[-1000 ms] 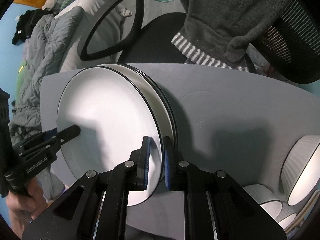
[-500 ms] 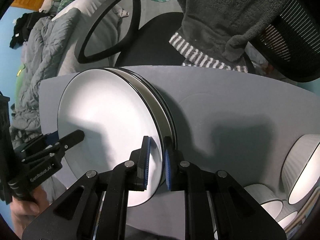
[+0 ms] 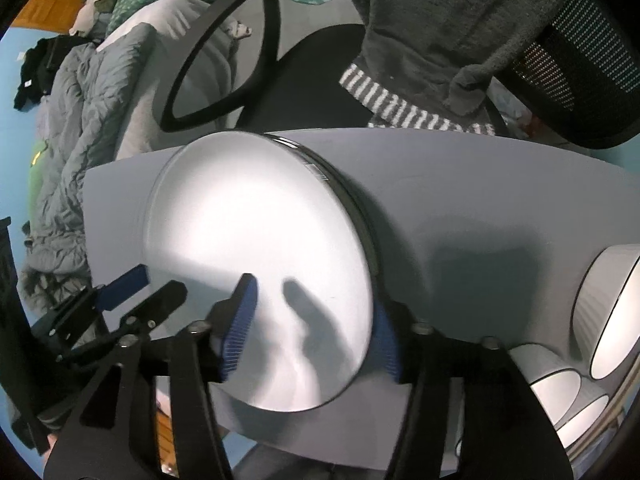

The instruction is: Organize plates and bowls

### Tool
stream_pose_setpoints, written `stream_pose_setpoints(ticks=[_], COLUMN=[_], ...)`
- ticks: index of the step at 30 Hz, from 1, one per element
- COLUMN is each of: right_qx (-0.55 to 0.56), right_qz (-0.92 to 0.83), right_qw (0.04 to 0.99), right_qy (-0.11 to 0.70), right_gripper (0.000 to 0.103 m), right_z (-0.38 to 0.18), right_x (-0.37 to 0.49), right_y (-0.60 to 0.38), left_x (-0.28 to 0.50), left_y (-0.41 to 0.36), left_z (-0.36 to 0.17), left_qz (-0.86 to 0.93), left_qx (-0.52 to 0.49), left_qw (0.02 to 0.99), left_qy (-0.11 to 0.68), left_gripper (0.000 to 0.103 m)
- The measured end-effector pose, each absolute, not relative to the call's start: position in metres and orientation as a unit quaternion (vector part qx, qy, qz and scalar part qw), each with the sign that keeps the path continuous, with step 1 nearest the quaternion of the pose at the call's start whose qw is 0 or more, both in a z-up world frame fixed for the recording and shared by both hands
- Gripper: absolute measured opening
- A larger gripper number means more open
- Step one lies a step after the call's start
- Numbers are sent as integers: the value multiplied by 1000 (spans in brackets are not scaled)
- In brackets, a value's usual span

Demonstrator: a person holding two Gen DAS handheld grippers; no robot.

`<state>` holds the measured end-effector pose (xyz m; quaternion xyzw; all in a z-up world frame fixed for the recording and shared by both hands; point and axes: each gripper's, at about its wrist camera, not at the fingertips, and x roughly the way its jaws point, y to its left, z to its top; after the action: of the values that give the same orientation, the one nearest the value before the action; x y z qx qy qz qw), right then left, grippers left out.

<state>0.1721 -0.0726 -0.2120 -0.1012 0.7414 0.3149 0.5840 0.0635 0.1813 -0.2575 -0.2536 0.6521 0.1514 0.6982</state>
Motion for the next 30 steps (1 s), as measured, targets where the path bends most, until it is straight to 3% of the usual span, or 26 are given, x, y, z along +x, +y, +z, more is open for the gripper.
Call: stream_pose_setpoints(ticks=[3,12,23,30], right_qx=[-124,-179,-234,-241], right_qz=[303,298,299,307], right_qw=[601,637,702,726], right_qy=[729,687,603,567], right_gripper=[67,67,67,67], right_z=[-206,-183,-123,-89], right_x=[169,161,139,117], right_y=[-71,-69,-75,-83], left_x=[61,48,19,0], left_y=[179,173,165,164], left_z=[-253,-227,-166,-121], left_qz=[148,148,169,177], left_qx=[-253,-257,-225,-214], left_qw=[701,717,759,790], left_qy=[650,631,587,547], left_gripper=[51,51,65,70])
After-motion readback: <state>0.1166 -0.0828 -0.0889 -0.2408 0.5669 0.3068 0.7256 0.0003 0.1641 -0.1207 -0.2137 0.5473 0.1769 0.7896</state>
